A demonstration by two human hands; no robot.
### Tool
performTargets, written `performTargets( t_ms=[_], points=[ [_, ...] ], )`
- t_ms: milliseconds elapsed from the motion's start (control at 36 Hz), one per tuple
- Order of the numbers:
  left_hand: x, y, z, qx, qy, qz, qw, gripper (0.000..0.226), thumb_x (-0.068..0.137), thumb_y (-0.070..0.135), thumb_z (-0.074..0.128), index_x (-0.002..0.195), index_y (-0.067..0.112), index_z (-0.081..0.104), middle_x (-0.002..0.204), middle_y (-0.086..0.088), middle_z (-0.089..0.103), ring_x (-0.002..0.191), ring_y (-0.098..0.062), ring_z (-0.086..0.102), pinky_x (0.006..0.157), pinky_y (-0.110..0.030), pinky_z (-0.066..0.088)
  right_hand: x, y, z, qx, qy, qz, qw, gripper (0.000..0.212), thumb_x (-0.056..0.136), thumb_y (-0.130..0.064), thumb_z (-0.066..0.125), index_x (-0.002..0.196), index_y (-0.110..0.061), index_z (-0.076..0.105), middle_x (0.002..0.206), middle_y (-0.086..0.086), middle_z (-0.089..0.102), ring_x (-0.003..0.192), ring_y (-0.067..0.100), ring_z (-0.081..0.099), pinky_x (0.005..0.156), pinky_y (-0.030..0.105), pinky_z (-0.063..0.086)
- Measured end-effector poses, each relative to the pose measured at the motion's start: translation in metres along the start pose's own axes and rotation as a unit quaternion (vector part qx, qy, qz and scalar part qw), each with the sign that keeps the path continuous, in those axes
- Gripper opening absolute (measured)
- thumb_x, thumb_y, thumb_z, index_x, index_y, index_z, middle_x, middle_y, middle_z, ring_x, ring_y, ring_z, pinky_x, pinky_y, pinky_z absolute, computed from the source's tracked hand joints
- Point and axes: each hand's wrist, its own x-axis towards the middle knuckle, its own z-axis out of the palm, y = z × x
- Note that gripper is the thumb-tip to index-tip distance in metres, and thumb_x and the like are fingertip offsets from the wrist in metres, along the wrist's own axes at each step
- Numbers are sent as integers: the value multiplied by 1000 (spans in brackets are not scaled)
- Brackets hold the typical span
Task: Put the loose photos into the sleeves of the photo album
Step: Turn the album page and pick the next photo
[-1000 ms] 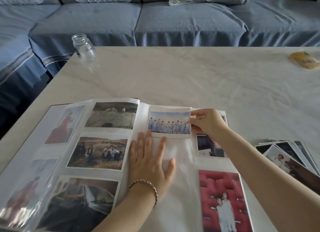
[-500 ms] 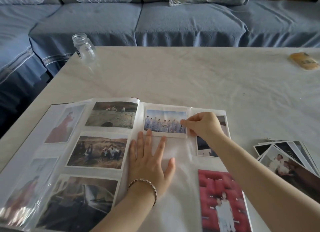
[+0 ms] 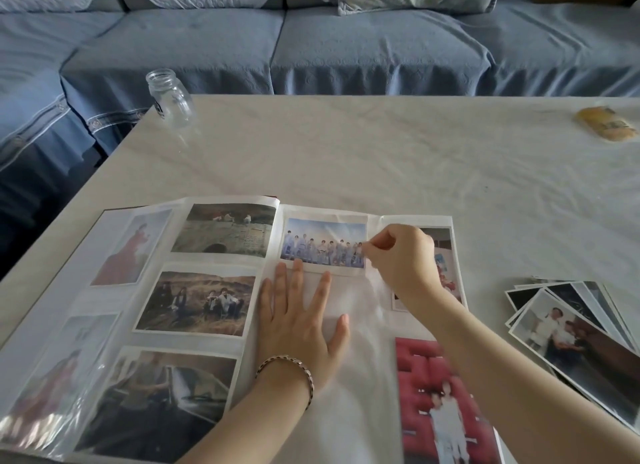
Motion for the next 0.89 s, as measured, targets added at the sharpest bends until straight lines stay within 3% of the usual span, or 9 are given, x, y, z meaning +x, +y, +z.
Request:
performTargets(
  t_ms=[111,222,389,444,528,611,722,806,889],
  points=[
    [0,0,-1,-5,3,0,1000,62,79,53,35,129,22,56,142,-18,42,133,-31,27,107,-45,16,4,1,-4,105,-35,74,991,21,79,-6,67,62,-14,57,64,2,68,56,13,64,51,20,45],
    [0,0,-1,4,2,3,1000,62,80,53,35,131,23,54,142,-19,42,133,-33,27,106,-47,17,8,2,-6,257,-74,174,948,18,80,4,67,73,-10,56,68,8,70,63,22,68,70,38,56],
    [0,0,-1,12,-3,1,1000,61,81,53,34,131,23,54,142,-18,43,133,-32,28,105,-47,18,13,1,-7,291,-109,192,931,14,83,5,63,81,-7,57,67,8,68,56,16,66,64,30,57],
    [0,0,-1,13,-4,2,1000,61,80,53,35,130,23,54,142,-17,43,134,-32,27,106,-46,18,14,1,-9,270,-116,194,936,14,82,2,66,92,-5,59,69,10,68,62,20,67,71,33,59],
    [0,0,-2,7,-4,-1,1000,62,79,53,36,129,23,55,143,-17,42,134,-31,27,107,-44,17,12,1,-11,86,-47,113,989,33,83,-5,61,114,-10,54,76,8,70,71,22,67,75,37,55],
    [0,0,-2,4,-4,1,1000,62,78,52,36,129,22,56,142,-18,42,134,-32,26,108,-45,15,3,-8,-8,-66,40,-88,993,37,89,-8,51,126,-14,49,110,5,63,98,24,59,80,31,44],
    [1,1,-3,-5,0,2,1000,63,78,51,36,128,19,57,141,-19,43,133,-33,29,109,-46,14,-3,-18,13,-118,-130,-286,942,39,99,-19,40,138,-16,44,148,-1,37,137,13,30,108,18,17],
    [1,1,-2,8,1,6,1000,64,79,51,36,129,15,54,137,-21,48,131,-35,32,108,-47,15,-1,-12,30,-182,-231,-295,909,43,102,-27,30,144,-20,34,154,-5,23,143,10,12,111,17,4],
    [1,0,0,14,-8,7,1000,62,80,52,35,128,19,57,137,-20,48,130,-34,31,109,-45,11,10,2,26,-221,-207,-242,922,44,102,-30,26,145,-21,32,155,-6,18,143,8,9,112,19,2]
  ],
)
